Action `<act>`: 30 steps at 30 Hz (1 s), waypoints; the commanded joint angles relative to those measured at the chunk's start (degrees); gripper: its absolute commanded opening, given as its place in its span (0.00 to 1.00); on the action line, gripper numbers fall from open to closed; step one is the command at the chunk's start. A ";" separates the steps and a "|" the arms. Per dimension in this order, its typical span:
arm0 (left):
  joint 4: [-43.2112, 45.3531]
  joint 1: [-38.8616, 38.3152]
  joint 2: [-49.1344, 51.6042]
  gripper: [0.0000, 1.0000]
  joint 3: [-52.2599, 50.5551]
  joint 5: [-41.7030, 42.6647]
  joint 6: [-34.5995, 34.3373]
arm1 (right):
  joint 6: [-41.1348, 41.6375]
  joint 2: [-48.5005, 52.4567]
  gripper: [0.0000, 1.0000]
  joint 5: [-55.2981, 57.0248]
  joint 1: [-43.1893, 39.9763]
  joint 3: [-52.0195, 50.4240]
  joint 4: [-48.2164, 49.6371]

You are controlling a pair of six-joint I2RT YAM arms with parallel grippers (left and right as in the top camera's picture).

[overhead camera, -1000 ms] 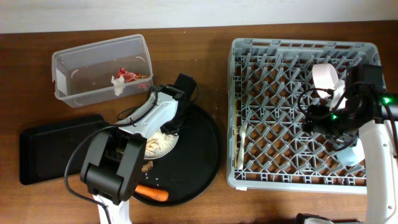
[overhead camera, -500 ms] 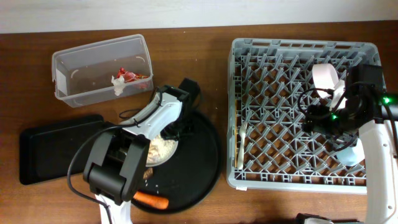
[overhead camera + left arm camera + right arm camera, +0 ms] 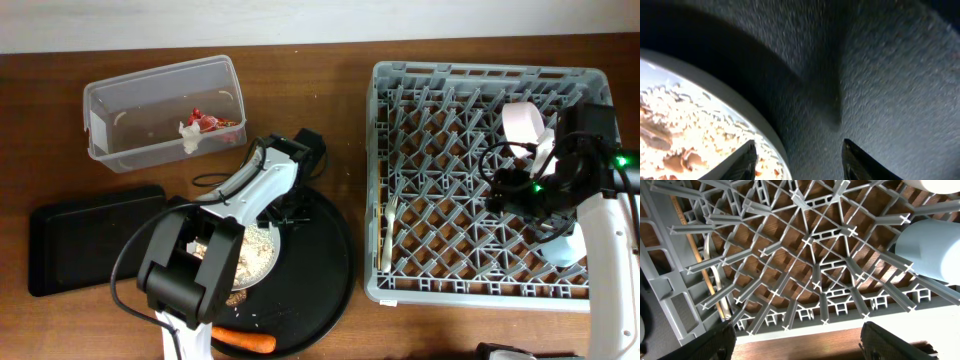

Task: Sort waste into correct bins and load items into the dishwasher rack
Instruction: 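Grasp the rim of the rice plate with the left gripper, then lift the plate with the left gripper and tip the rice onto the black tray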

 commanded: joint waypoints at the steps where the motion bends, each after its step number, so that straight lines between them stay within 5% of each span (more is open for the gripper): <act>1: 2.60 1.49 0.81 0.54 0.87 -1.42 -0.66 | -0.42 -0.07 0.83 -0.31 -0.37 0.63 -0.17; 10: 3.54 1.95 4.81 0.54 0.39 -1.18 -2.14 | -0.42 -0.07 0.83 -0.31 -0.37 0.66 -0.35; 11: 3.04 1.95 5.29 0.47 0.39 -0.72 -2.14 | -0.42 -0.07 0.83 -0.31 -0.37 0.66 -0.35; 12: 2.45 1.95 5.31 0.24 0.39 -0.74 -2.12 | -0.42 -0.07 0.83 -0.31 -0.37 0.66 -0.33; 14: 1.84 1.95 5.31 0.01 0.50 -0.74 -2.10 | -0.42 -0.07 0.82 -0.31 -0.37 0.66 -0.31; 25: 0.87 1.95 5.20 0.00 0.74 -0.96 -1.18 | -0.42 -0.07 0.83 -0.31 -0.37 0.66 -0.33; 30: -8.96 1.95 4.59 0.00 9.79 -4.37 -0.83 | -0.44 -0.07 0.83 -0.28 -0.37 0.66 -0.33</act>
